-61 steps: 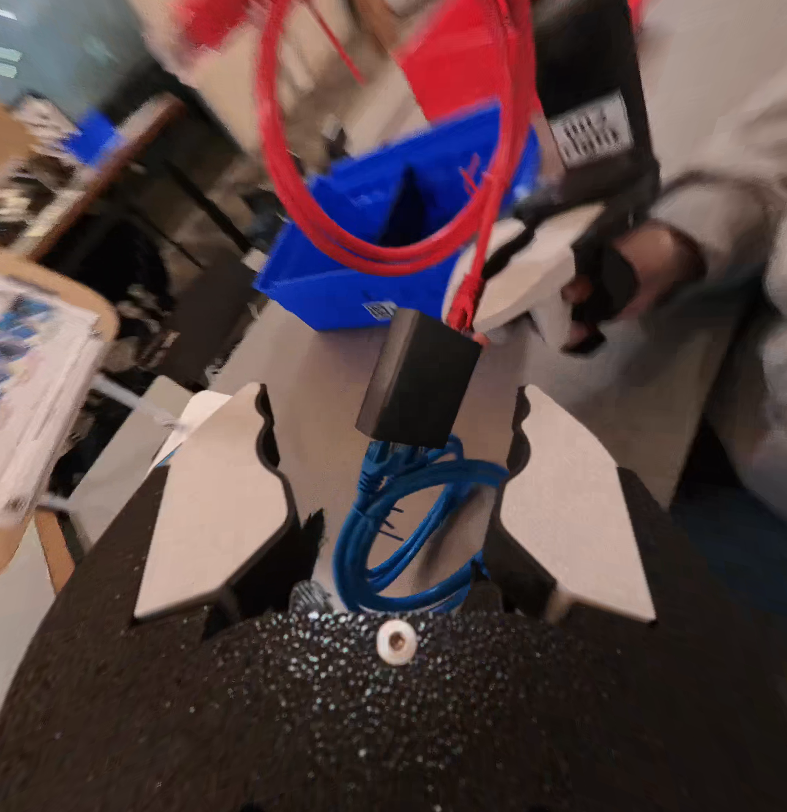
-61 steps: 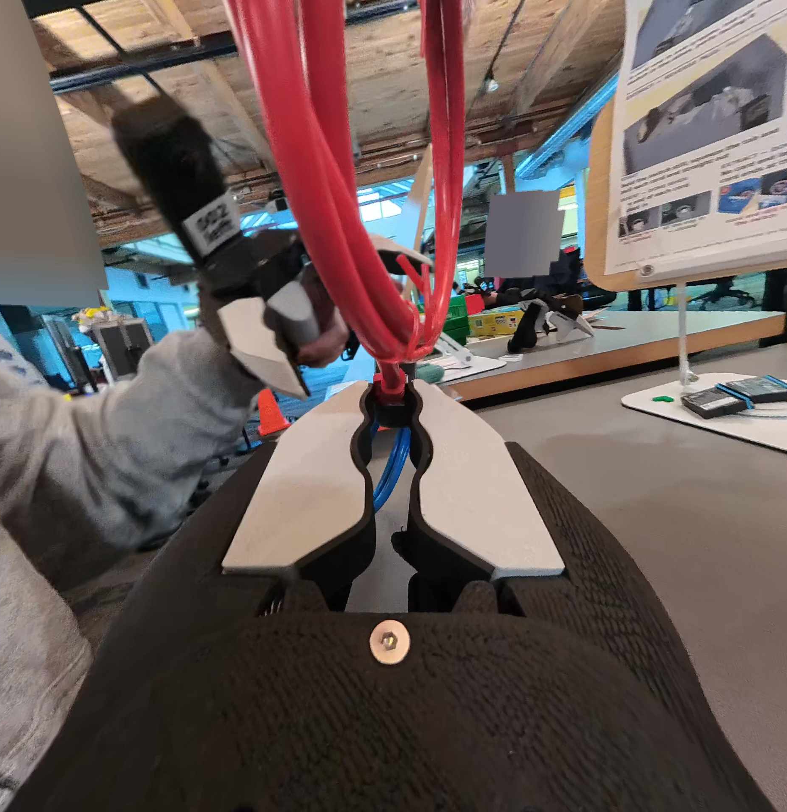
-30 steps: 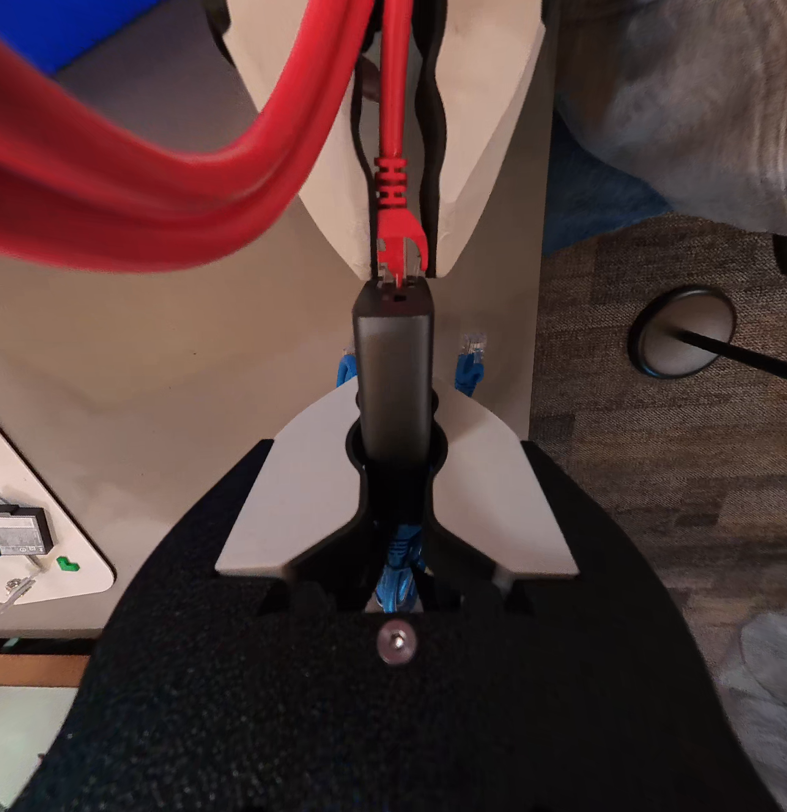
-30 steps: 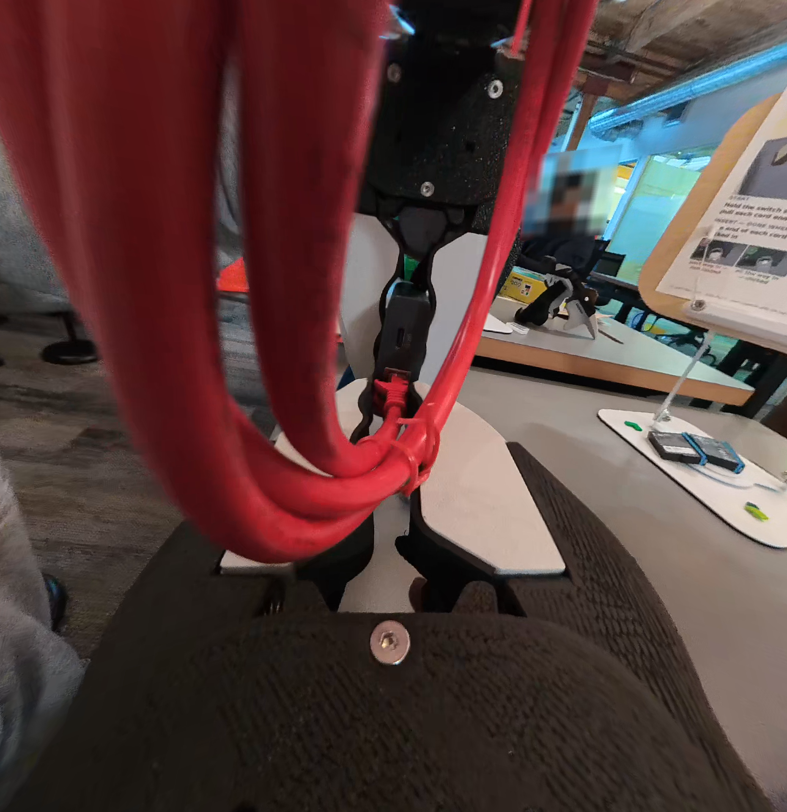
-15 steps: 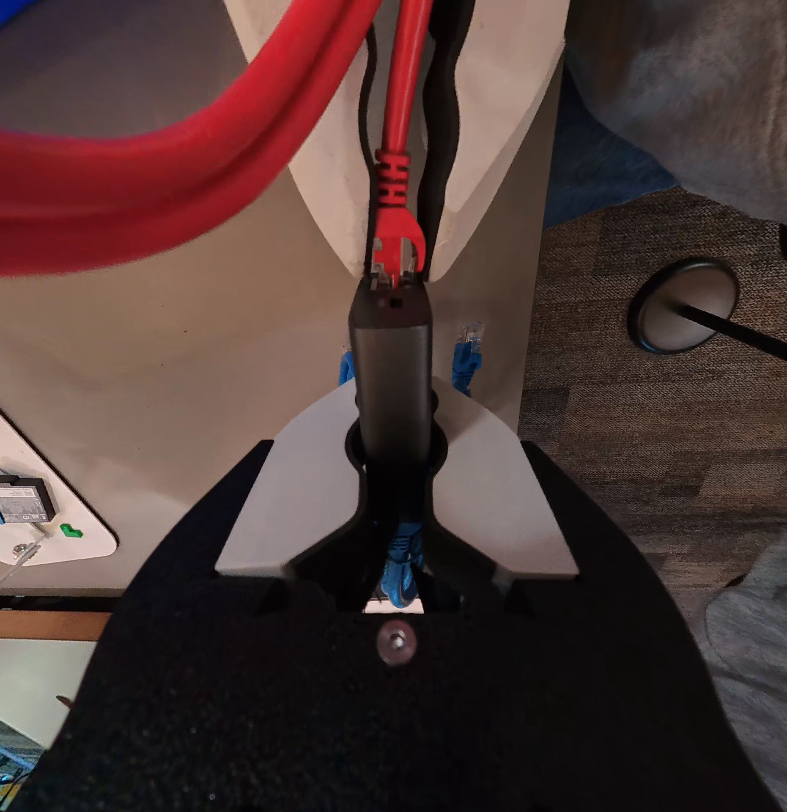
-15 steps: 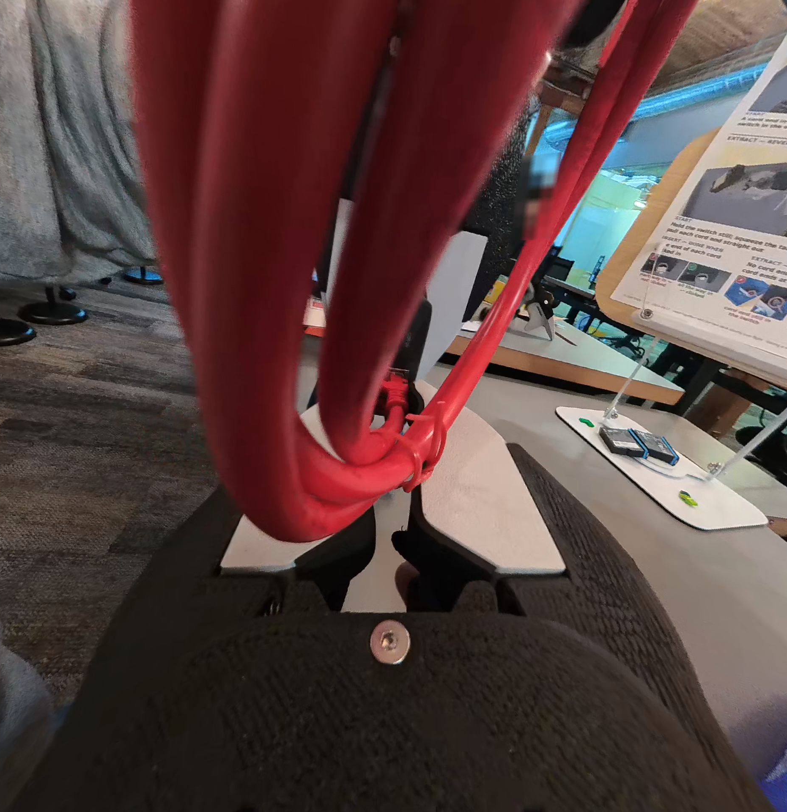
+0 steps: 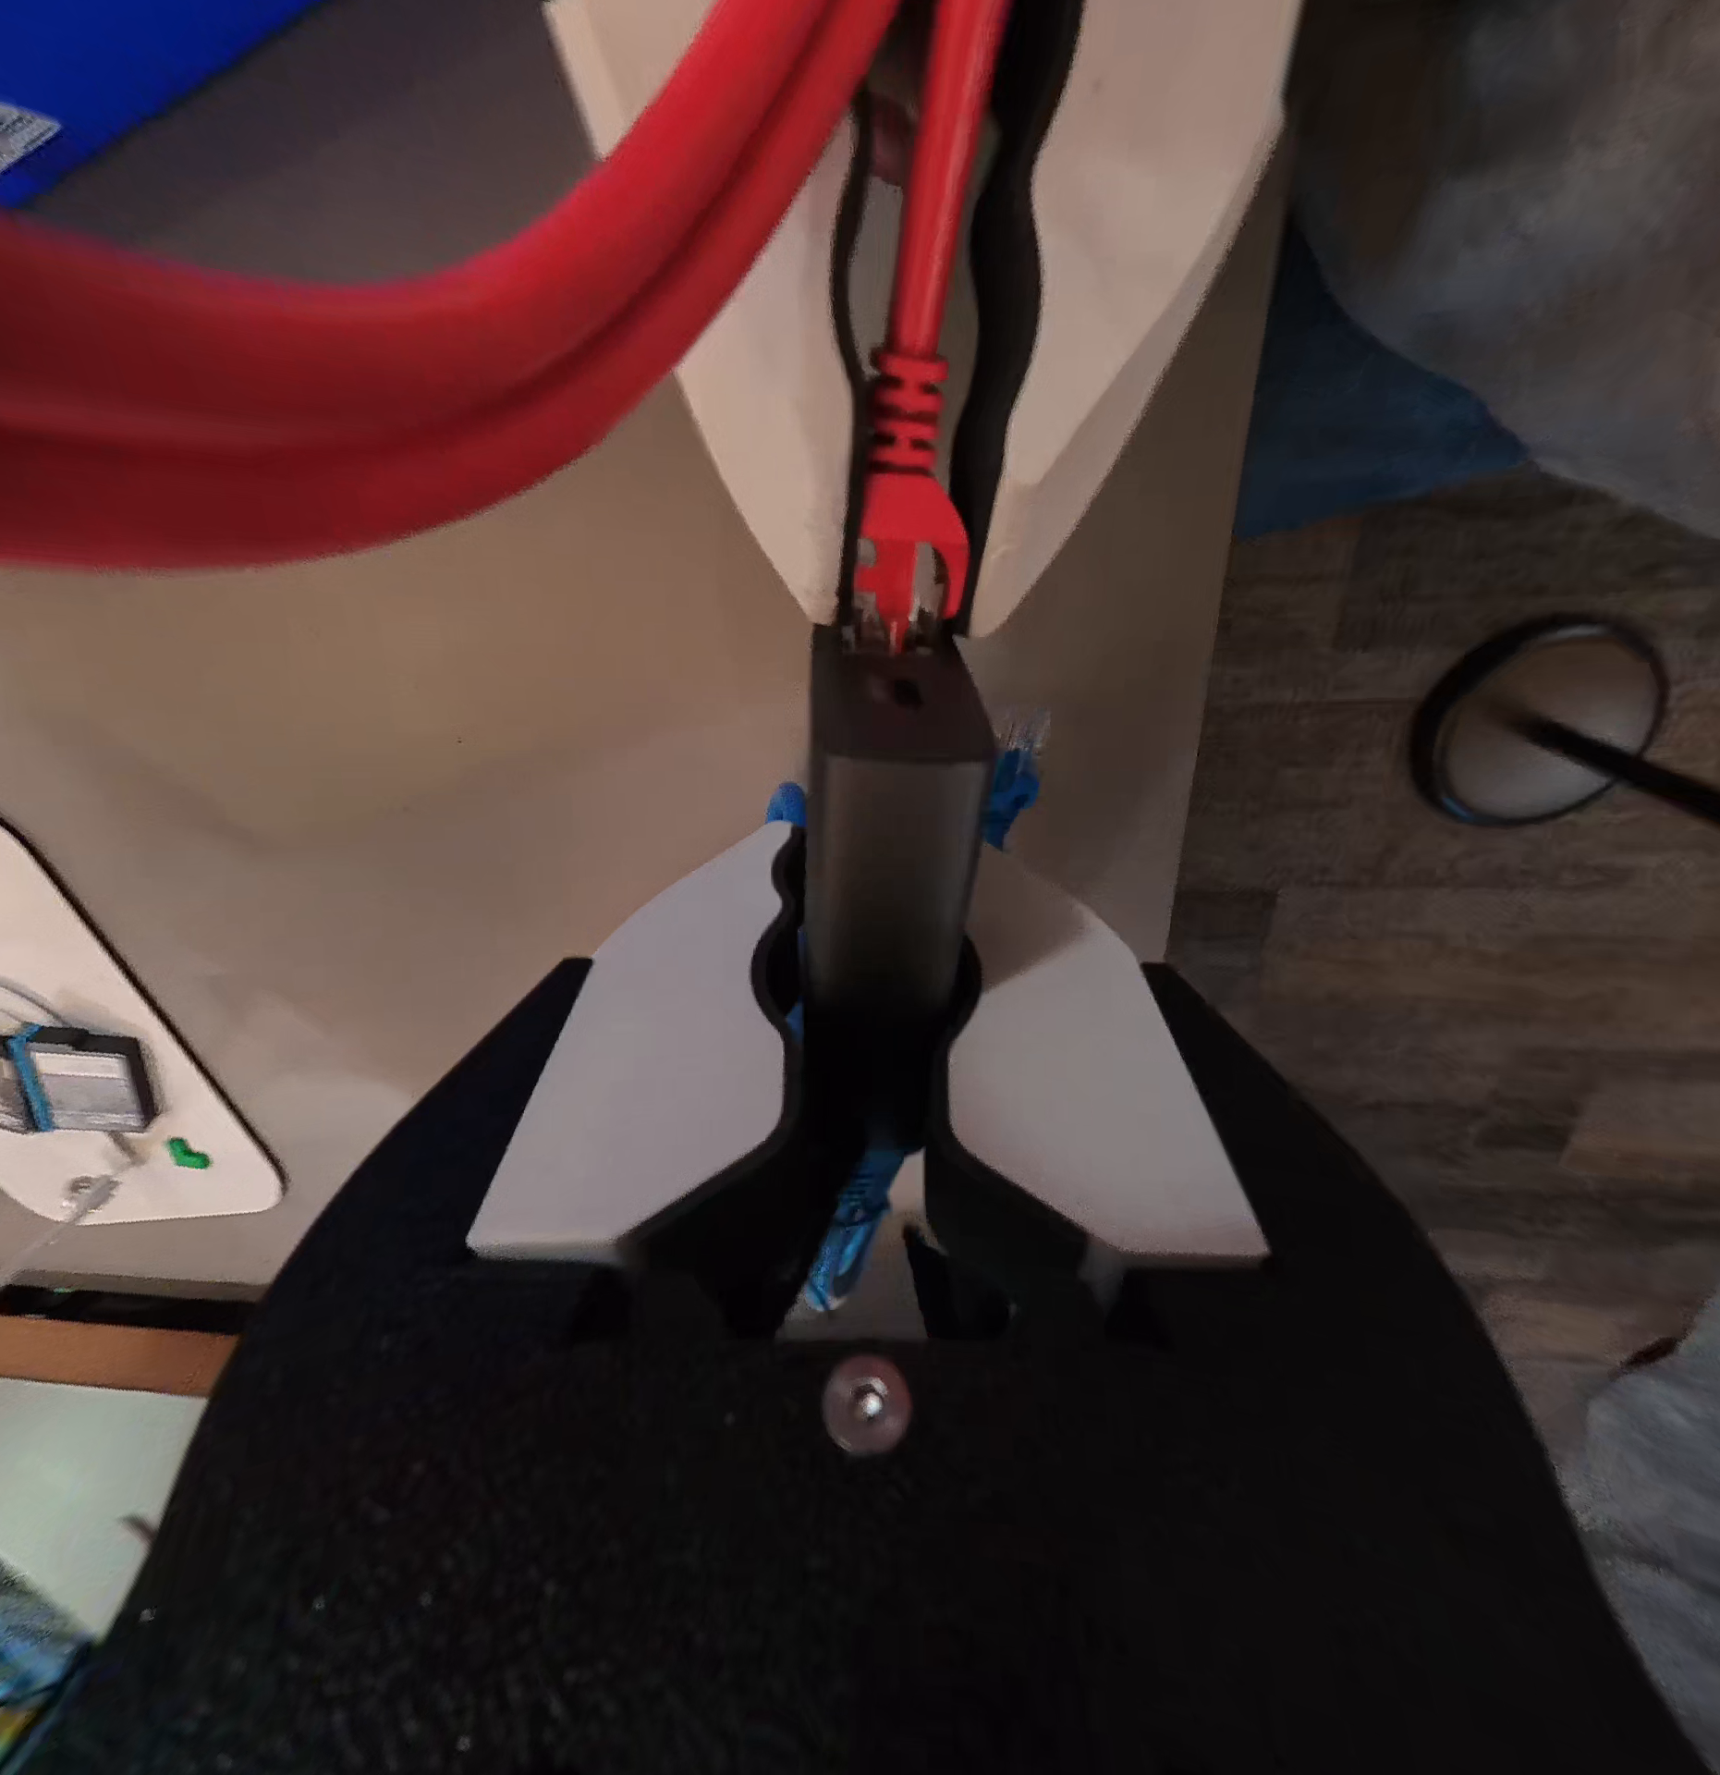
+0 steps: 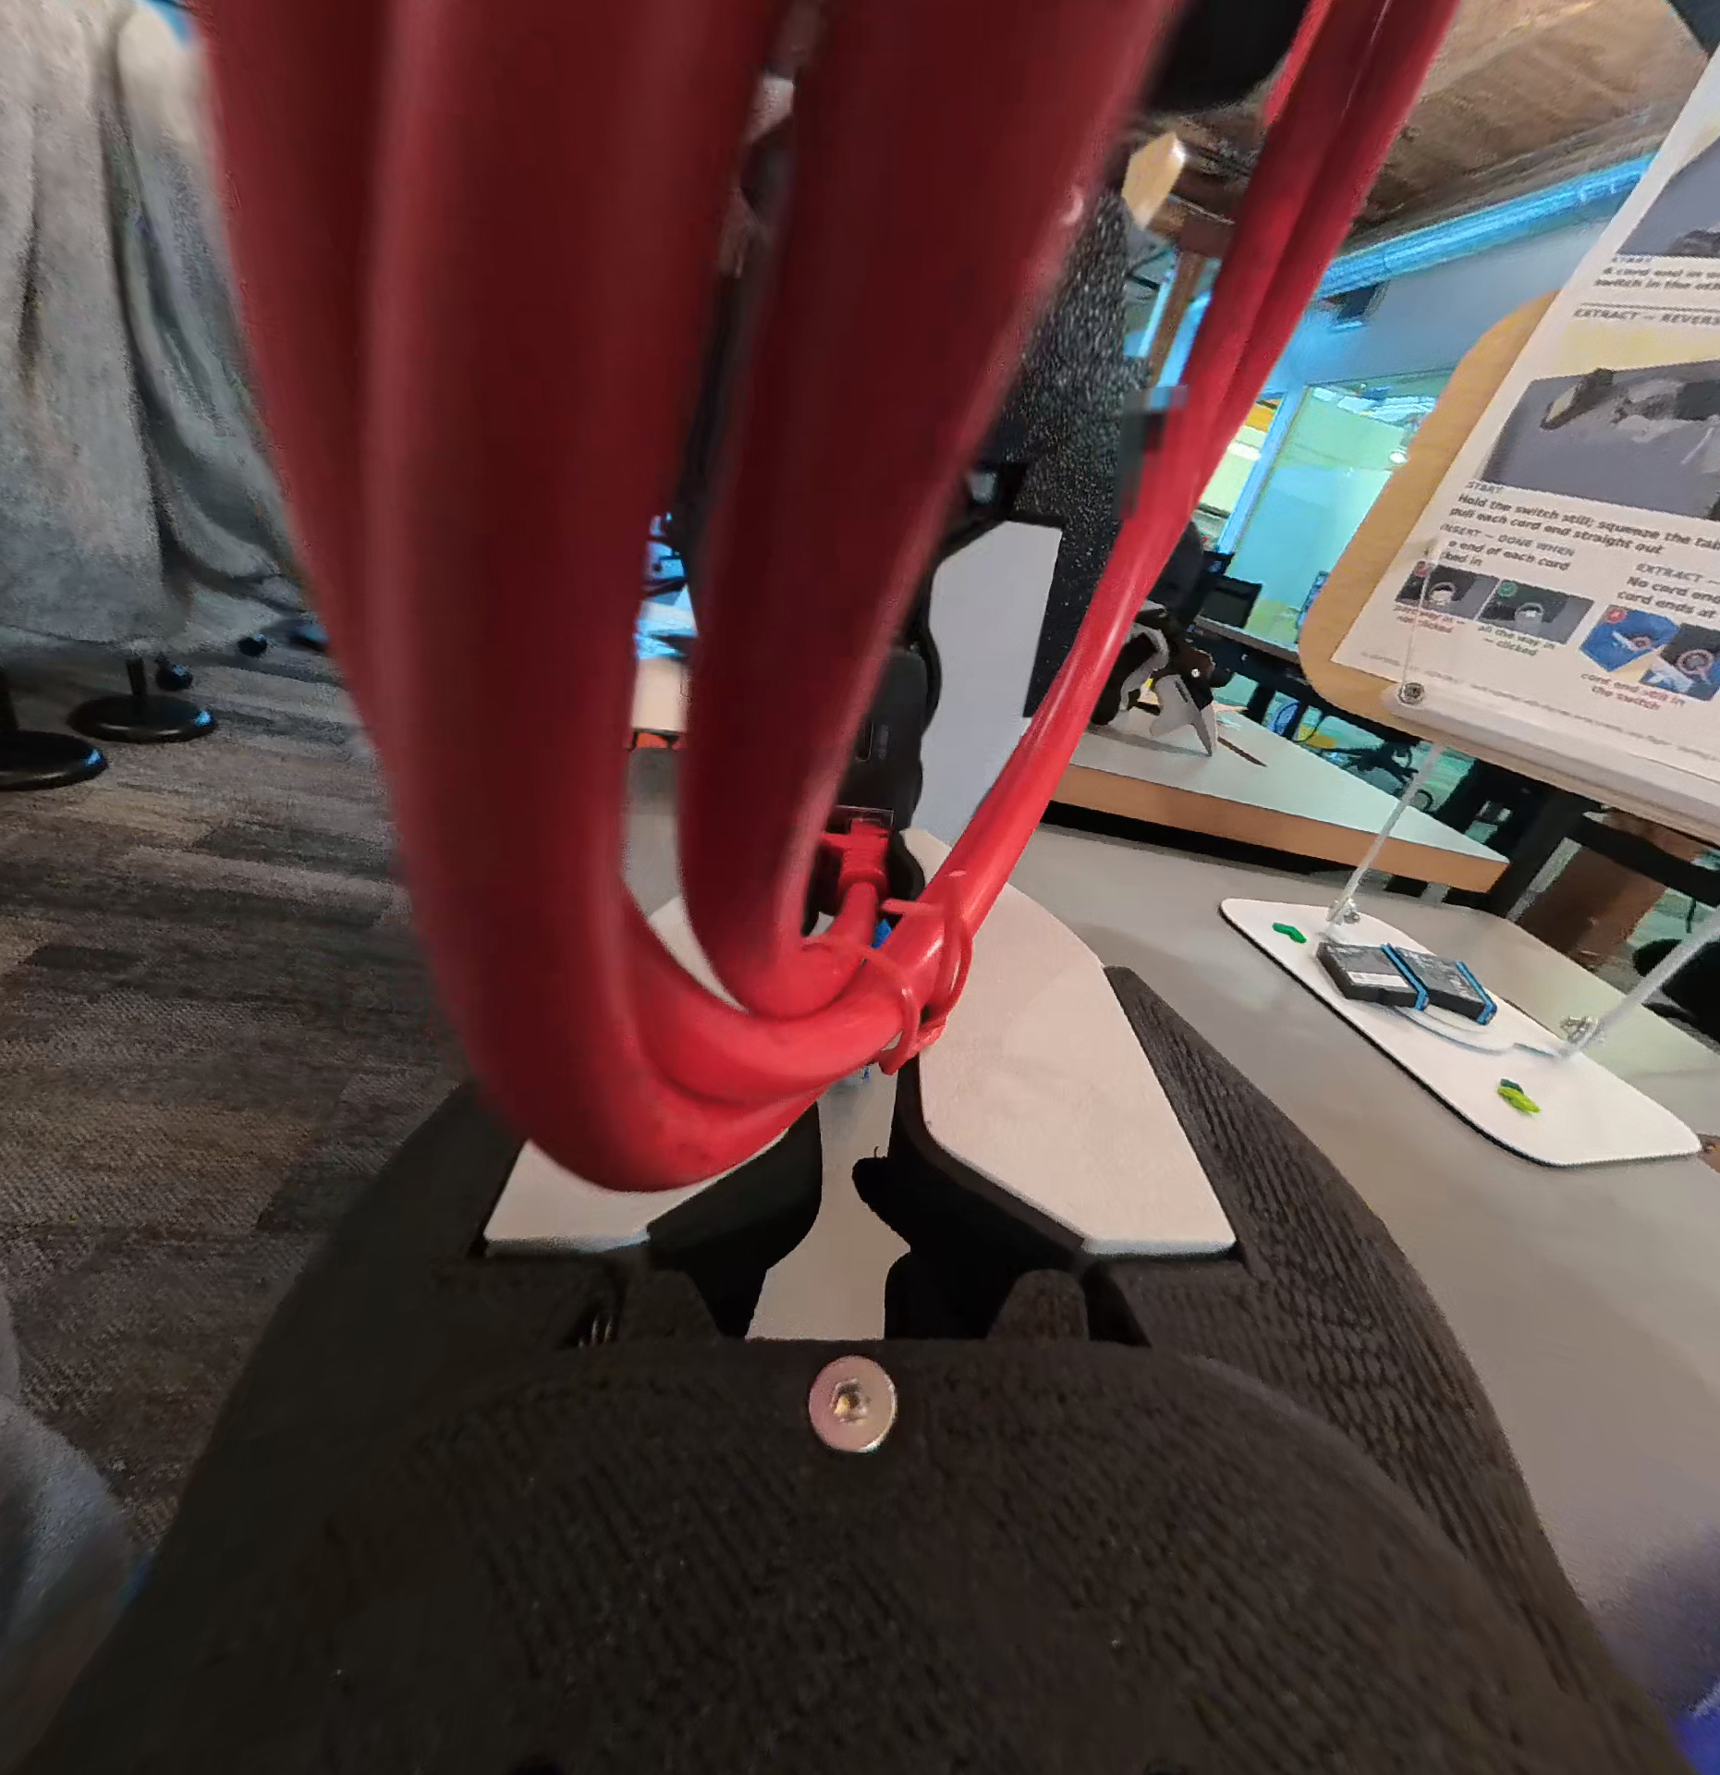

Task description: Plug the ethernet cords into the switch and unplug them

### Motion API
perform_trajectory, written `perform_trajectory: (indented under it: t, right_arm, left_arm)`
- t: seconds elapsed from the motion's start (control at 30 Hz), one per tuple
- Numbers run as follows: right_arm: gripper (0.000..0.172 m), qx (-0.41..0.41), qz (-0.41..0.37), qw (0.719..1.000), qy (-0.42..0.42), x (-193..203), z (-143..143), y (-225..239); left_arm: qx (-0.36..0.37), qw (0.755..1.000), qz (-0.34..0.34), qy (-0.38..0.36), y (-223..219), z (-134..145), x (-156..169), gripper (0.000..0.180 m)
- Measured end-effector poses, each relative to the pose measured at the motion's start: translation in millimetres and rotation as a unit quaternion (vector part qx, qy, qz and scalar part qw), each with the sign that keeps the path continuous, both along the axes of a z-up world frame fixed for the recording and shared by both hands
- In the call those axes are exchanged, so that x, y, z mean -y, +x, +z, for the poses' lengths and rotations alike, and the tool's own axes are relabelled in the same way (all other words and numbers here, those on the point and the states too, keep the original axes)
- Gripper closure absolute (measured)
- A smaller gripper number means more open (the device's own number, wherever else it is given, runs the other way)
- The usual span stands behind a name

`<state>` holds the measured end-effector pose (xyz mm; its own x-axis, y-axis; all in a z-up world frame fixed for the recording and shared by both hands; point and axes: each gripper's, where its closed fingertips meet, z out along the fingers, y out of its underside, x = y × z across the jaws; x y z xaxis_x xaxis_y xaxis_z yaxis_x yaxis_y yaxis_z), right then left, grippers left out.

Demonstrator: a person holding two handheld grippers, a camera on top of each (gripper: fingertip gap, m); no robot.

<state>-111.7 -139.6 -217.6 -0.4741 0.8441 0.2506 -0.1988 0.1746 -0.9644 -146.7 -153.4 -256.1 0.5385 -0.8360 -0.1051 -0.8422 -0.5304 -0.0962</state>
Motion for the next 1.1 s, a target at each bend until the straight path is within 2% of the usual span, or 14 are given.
perform_trajectory:
  t: [0.1,0.23,0.4,0.63,0.77,1.0,1.1]
  right_arm:
    - [0.162,-0.004,0.008,1.000,0.017,5.2,-1.2,0.8]
    - [0.161,0.014,0.027,1.000,0.005,7.9,-4.2,1.0]
    - [0.152,0.018,0.018,1.000,0.015,8.3,-8.1,-0.4]
    - [0.159,0.056,0.033,0.998,-0.015,10.7,-12.9,-1.4]
    - [0.161,0.084,0.026,0.995,-0.041,7.7,-10.8,-0.6]
    - [0.160,0.025,-0.023,0.998,0.056,0.6,-3.9,1.3]
    - [0.160,0.044,-0.014,0.999,0.010,-1.1,-2.3,1.5]
  left_arm:
    - [0.064,0.998,0.007,-0.011,18.3,-0.8,-0.5,0.150]
    - [0.019,0.999,-0.040,-0.008,16.2,-3.0,-0.6,0.159]
    - [0.043,0.996,-0.017,-0.078,18.3,-8.5,9.1,0.159]
    - [0.039,0.995,-0.015,-0.088,16.9,-10.3,9.2,0.159]
    - [0.039,0.996,-0.007,-0.077,17.9,-8.6,6.1,0.159]
    - [0.067,0.997,0.010,-0.027,20.6,-3.4,-4.3,0.159]
    - [0.082,0.997,0.006,-0.012,21.4,-3.3,-7.4,0.158]
